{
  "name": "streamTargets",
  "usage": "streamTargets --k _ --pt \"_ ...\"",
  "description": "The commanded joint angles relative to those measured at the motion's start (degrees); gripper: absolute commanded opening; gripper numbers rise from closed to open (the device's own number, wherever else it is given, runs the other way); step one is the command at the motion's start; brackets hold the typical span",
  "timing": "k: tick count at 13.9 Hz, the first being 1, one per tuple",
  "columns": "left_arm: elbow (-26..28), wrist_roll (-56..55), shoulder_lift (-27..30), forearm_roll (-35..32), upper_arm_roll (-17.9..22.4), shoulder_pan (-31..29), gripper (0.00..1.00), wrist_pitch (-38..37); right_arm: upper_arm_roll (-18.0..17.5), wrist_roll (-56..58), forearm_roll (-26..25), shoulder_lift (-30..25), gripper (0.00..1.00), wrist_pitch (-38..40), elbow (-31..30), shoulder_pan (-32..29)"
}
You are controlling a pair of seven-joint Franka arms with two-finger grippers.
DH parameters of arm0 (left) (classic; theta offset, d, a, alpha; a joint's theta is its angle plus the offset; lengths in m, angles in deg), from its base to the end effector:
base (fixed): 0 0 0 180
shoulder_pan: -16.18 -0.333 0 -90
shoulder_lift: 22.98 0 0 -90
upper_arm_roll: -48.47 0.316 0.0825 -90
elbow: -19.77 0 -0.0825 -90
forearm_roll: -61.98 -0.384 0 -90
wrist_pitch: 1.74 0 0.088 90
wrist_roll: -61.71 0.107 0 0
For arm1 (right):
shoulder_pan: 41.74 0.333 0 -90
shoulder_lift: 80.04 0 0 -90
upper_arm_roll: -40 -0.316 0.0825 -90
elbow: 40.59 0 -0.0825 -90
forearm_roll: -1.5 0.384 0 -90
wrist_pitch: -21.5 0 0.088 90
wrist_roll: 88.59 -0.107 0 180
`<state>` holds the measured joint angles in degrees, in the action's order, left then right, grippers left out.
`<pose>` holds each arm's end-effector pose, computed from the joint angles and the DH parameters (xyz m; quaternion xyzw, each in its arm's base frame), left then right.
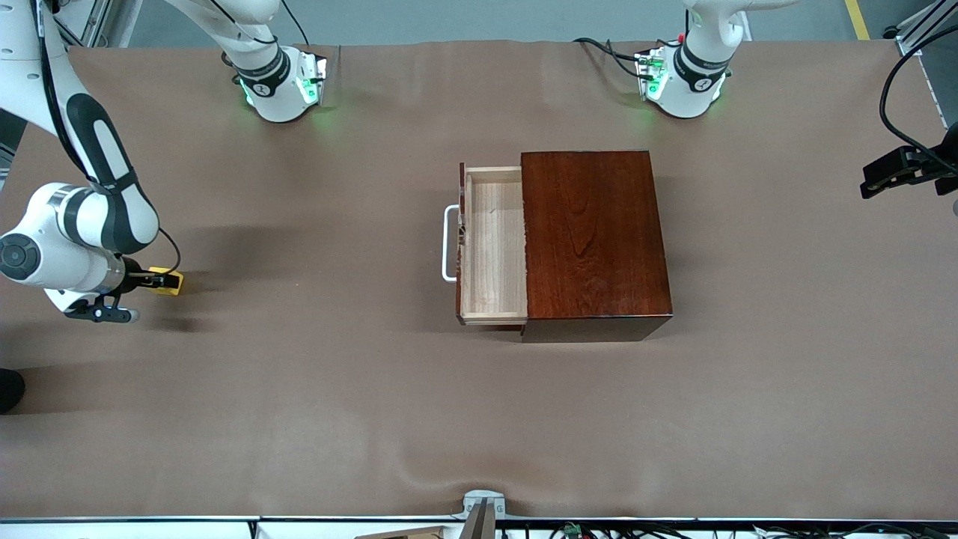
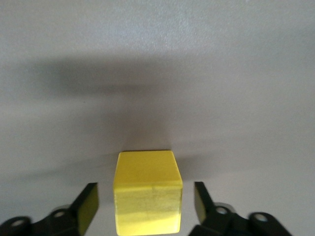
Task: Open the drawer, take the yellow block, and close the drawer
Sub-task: 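Lower the yellow cube onto the table and open the right gripper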
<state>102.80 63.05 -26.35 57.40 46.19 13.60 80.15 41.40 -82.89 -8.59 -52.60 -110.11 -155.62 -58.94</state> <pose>0.5582 0.0131 0.6368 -0.9985 0.0050 0.0398 0.0380 0.5530 -0.1900 0.1998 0.9923 -0.0466 -0.1062 0.0443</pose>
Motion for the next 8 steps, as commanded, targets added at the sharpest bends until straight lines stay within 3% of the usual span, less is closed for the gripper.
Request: streamTargets --k 1,8 --pt "1.0 1.4 1.0 1.0 -0.2 -0.4 1.0 0.7 -1.3 0.3 -1.2 -1.3 1.0 5.7 2.1 -0.8" --pt "1.1 1.4 0.7 1.1 -0.3 -0.3 1.0 1.1 -1.8 0.0 -0.8 -5.7 1.0 25.2 15.3 4.7"
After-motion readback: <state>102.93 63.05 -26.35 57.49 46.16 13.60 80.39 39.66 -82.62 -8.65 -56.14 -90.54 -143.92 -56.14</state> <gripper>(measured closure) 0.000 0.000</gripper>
